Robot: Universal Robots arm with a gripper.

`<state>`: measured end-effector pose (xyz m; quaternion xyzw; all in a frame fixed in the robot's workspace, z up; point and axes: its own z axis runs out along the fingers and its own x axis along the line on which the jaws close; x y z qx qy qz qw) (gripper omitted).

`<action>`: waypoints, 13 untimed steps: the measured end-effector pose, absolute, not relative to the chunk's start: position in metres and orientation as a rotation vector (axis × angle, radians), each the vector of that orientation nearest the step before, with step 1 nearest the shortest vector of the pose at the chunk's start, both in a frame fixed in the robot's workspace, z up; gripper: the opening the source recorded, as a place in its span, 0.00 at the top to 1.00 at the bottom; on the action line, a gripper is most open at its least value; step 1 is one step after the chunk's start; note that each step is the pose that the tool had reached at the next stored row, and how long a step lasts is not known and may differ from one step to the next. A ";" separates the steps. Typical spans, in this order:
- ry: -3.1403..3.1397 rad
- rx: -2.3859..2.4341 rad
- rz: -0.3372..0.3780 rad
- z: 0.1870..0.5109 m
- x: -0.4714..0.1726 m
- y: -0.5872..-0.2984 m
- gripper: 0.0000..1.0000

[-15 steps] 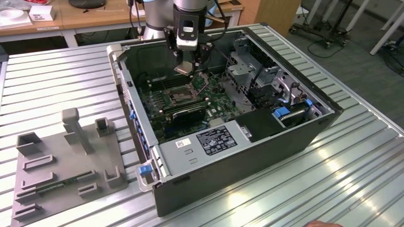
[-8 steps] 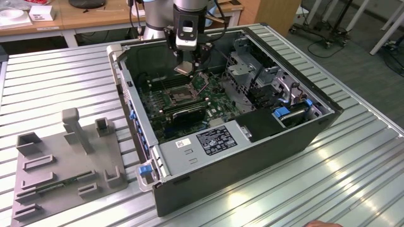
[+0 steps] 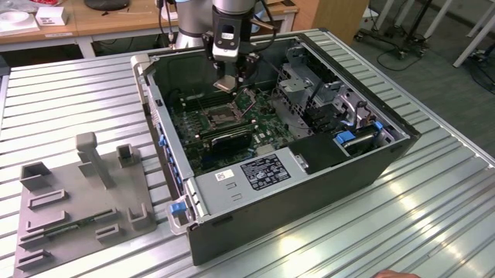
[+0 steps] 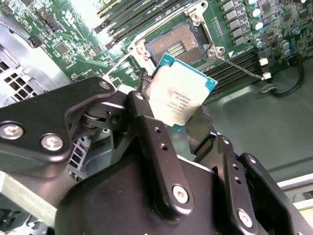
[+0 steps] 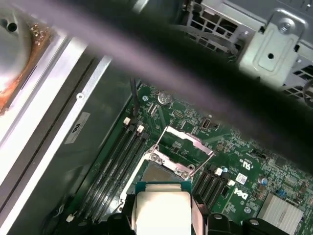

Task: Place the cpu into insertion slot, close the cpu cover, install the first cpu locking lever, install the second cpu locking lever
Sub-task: 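Place the cpu into insertion slot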

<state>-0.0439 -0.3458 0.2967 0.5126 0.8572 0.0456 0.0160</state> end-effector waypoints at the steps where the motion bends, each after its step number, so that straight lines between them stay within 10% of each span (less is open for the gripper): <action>1: 2.656 1.610 0.141 0.297 -0.044 -0.346 0.46; 13: 2.546 1.770 0.138 0.296 -0.044 -0.346 0.46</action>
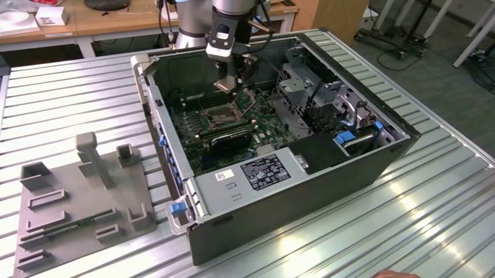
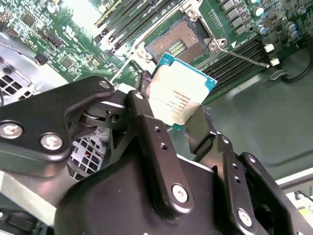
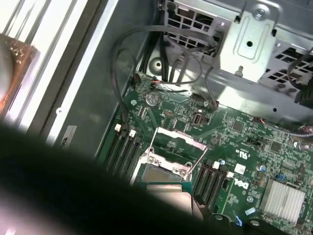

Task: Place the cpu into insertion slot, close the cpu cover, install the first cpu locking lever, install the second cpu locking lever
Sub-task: 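Place the cpu into insertion slot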

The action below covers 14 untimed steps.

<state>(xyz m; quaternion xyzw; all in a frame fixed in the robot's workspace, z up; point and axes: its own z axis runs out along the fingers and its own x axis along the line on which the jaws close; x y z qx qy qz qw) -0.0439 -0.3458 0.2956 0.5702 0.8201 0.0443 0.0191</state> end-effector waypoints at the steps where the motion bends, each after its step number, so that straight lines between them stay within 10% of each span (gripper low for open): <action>1: 2.539 1.779 0.137 0.296 -0.044 -0.346 0.46; 14: 2.531 1.790 0.137 0.296 -0.044 -0.346 0.46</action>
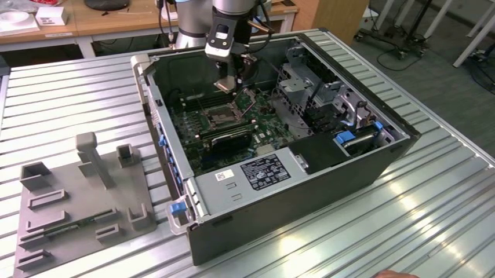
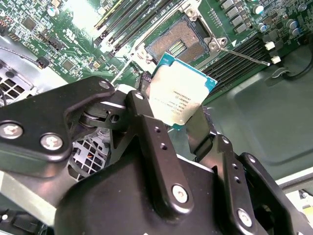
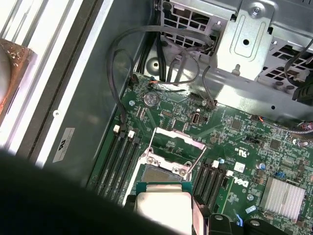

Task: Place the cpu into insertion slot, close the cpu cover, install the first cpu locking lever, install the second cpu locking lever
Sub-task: 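Place the cpu into insertion slot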

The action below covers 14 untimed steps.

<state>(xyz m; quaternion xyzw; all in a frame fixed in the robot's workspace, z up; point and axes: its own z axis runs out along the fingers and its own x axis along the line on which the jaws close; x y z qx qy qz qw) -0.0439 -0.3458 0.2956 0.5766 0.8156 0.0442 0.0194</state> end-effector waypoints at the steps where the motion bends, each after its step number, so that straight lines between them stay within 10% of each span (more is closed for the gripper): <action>1: 2.531 1.790 0.137 0.296 -0.044 -0.346 0.46; 14: 2.465 1.875 0.135 0.295 -0.044 -0.346 0.46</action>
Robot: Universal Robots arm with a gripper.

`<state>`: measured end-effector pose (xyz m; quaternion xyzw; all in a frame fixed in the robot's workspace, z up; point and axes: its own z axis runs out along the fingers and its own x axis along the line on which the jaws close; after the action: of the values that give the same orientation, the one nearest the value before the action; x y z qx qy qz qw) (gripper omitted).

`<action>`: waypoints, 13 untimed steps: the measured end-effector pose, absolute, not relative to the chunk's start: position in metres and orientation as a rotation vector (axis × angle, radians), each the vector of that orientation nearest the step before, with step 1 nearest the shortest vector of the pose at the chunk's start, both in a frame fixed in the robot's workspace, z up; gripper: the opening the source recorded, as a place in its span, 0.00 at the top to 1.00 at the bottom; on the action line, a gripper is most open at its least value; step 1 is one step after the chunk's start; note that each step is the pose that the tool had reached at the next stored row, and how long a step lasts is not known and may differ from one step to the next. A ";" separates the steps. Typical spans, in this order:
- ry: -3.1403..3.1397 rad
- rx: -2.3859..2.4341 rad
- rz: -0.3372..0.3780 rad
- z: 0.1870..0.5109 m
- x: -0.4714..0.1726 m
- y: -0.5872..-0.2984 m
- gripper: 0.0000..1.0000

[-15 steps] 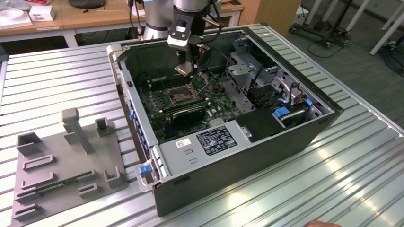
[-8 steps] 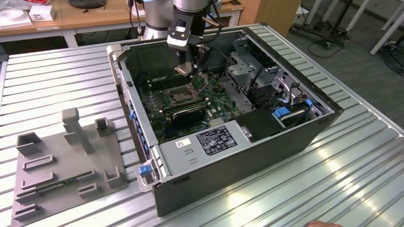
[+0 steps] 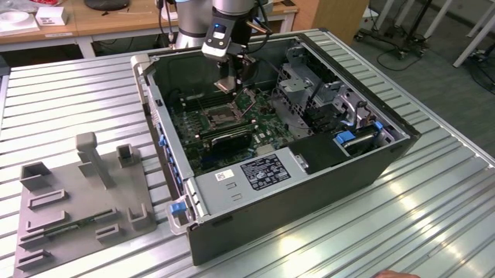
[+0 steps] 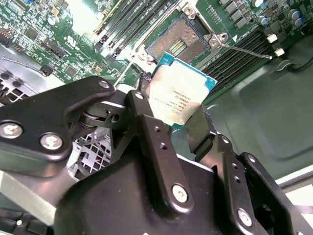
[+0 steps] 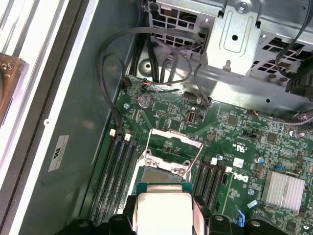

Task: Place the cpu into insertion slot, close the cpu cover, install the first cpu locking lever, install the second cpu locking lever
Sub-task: 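Place the cpu into insertion slot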

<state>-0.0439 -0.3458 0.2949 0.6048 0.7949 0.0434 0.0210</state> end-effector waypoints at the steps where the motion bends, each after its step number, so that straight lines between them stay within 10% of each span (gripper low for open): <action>1: 2.464 1.875 0.135 0.295 -0.044 -0.346 0.46; 13: 2.471 1.882 0.124 0.295 -0.044 -0.346 0.46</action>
<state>-0.0439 -0.3458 0.2949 0.6052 0.7949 0.0400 0.0165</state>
